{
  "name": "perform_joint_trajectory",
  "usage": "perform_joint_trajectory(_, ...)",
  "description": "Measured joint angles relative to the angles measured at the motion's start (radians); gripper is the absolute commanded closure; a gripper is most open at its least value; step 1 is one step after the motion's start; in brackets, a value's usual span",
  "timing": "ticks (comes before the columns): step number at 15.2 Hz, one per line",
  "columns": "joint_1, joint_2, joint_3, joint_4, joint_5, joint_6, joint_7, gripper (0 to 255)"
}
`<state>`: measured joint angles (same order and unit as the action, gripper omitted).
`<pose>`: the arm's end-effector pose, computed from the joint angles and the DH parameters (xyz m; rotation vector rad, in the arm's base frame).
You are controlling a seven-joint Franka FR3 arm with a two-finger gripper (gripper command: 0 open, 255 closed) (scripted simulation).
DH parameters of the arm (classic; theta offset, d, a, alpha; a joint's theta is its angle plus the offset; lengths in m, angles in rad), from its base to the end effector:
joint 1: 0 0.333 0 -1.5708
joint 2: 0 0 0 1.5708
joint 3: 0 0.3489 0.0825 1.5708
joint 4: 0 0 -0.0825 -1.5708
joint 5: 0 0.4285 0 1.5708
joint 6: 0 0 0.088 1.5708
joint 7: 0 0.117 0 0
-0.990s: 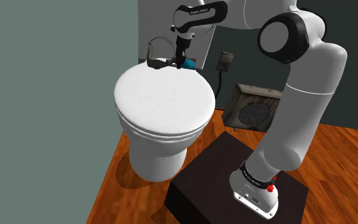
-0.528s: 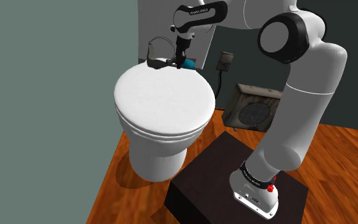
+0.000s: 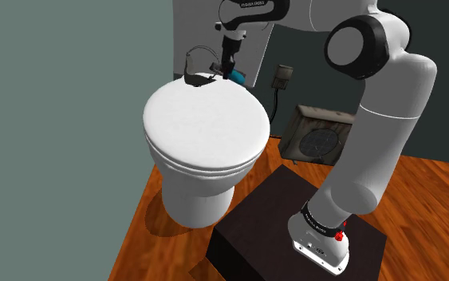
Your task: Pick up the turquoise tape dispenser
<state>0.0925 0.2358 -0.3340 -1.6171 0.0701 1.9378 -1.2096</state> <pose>0.6775 -0.1410 0.5118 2.7220 1.4145 0.1031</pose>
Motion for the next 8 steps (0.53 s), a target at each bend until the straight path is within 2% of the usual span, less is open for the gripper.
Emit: perform_joint_trajectory(8,-0.003,-0.008,-0.003,0.095,-0.004,-0.102,0.002,255)
